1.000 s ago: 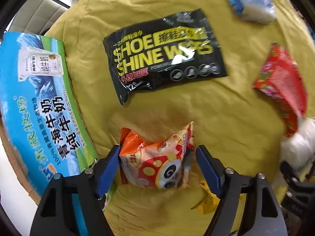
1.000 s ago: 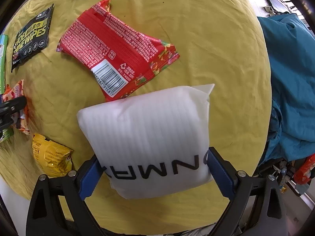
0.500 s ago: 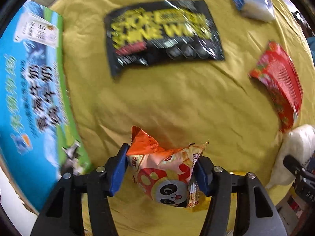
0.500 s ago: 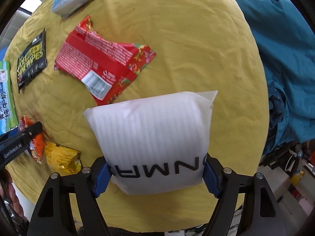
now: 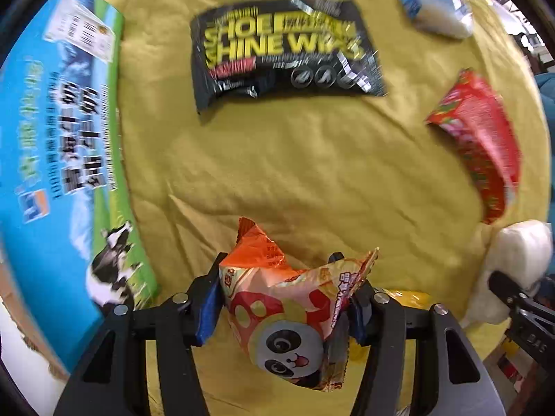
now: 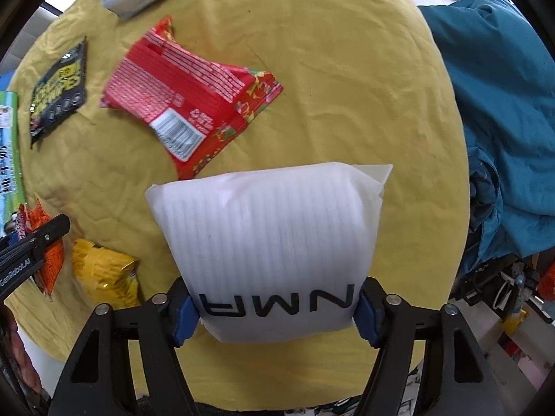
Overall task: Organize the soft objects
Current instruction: 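Carry both bags into the cardboard box and lower them inside, then open both grippers and lift them out of the box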
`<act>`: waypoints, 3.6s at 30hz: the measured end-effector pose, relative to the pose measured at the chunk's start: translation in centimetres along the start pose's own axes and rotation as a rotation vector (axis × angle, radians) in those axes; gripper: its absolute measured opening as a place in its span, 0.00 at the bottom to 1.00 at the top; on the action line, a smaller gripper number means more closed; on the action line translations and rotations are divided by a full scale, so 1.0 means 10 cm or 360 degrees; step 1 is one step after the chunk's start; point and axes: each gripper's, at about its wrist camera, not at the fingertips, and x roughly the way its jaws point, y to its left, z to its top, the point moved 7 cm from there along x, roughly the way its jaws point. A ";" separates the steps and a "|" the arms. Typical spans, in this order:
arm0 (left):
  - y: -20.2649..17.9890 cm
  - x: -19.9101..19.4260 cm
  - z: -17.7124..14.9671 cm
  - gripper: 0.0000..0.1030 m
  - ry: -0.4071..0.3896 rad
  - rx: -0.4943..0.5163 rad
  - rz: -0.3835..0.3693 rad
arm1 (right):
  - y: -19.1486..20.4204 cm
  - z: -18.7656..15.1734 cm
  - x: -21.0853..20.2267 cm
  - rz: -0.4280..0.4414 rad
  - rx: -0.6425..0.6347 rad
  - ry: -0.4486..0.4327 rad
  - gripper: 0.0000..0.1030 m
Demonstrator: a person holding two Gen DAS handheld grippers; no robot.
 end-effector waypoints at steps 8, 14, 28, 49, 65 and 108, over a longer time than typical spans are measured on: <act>0.39 -0.81 -0.20 0.53 -0.0182 -0.0053 -0.0104 | 0.30 -0.07 -0.56 0.0130 -0.0078 -0.0123 0.69; 0.69 -1.47 -0.28 0.53 -0.0334 -0.0162 -0.0192 | 1.05 -0.13 -1.44 0.0255 -0.0238 -0.0265 0.69; 2.81 -1.68 0.07 0.53 -0.0339 -0.0529 -0.0170 | 3.97 0.25 -1.97 0.0398 -0.0563 -0.0302 0.69; 3.20 -0.43 0.95 0.69 0.0043 -0.0559 -0.0564 | 4.91 0.97 -0.83 0.0151 -0.0543 -0.0169 0.75; 3.39 -0.88 0.83 1.00 -0.0157 -0.0467 -0.0355 | 4.96 0.95 -1.10 0.0071 -0.0595 -0.0257 1.00; 3.09 -2.45 -1.27 1.00 -0.0848 -0.0438 -0.0081 | 4.05 -1.19 -2.92 0.0342 -0.0538 -0.0739 1.00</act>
